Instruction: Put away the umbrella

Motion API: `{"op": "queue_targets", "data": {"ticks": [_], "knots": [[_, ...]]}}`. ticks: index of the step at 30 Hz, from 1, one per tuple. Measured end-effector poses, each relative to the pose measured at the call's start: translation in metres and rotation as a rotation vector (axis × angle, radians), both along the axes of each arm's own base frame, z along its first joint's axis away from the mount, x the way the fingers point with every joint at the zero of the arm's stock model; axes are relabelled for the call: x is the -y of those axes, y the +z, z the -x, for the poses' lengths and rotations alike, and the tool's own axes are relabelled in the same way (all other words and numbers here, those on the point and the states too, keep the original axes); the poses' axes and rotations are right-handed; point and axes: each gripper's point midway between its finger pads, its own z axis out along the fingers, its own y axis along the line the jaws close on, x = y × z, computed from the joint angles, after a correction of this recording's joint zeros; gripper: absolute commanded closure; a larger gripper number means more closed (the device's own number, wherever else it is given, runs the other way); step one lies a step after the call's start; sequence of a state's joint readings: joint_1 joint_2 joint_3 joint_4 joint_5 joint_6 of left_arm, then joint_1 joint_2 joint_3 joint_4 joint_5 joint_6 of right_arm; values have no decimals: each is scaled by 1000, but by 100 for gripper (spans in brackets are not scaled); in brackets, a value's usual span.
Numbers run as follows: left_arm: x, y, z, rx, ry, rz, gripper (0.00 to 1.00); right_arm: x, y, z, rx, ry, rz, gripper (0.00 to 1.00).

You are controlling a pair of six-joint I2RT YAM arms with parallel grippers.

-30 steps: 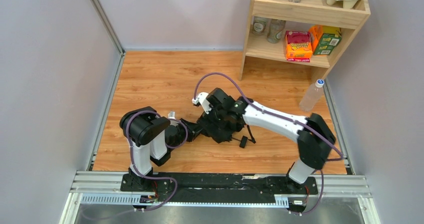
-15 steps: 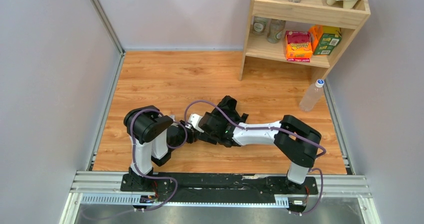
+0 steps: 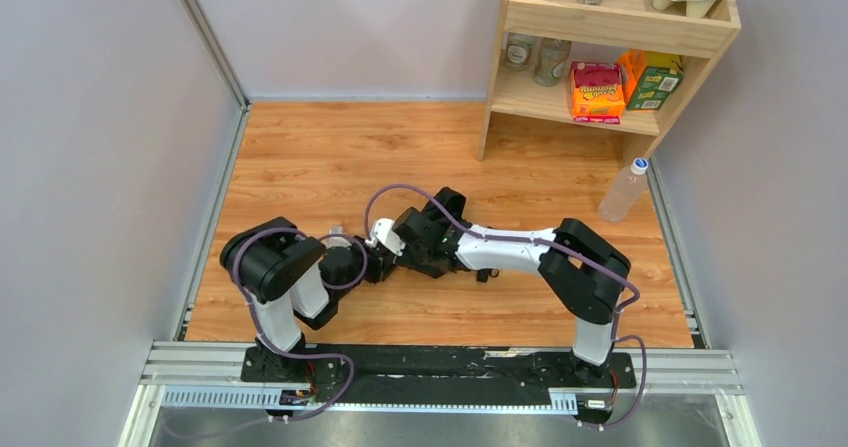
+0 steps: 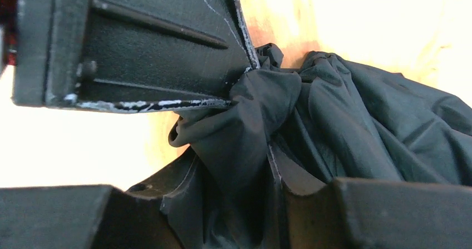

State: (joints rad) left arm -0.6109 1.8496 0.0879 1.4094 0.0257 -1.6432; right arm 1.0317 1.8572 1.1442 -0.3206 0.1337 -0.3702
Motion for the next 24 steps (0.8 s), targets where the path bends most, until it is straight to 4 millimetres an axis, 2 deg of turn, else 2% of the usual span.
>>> {"op": "queue_targets", "data": {"ticks": [2,4,9,12,13,19,22,24], "knots": [[-3,3,2,13,-19,-28,32,-4,0,4,-55,0,-45,100],[-7,6,8,14,-37,-43,30,-5,1,5,-95,-21,-83,100],[-14,20,14,61,-74,-103,28,-9,1,7,-227,-61,-199,100],[-22,34,17,106,-72,-145,27,-13,2,11,-338,-72,-287,100],[-25,39,20,119,-74,-161,27,-10,3,6,-375,-94,-315,100],[-46,67,31,210,-32,-218,26,-14,5,5,-594,-127,-436,100],[-52,69,30,206,1,-224,26,-15,7,11,-683,-121,-471,100],[-53,56,31,161,-3,-246,25,-17,7,15,-730,-112,-486,100]]}}
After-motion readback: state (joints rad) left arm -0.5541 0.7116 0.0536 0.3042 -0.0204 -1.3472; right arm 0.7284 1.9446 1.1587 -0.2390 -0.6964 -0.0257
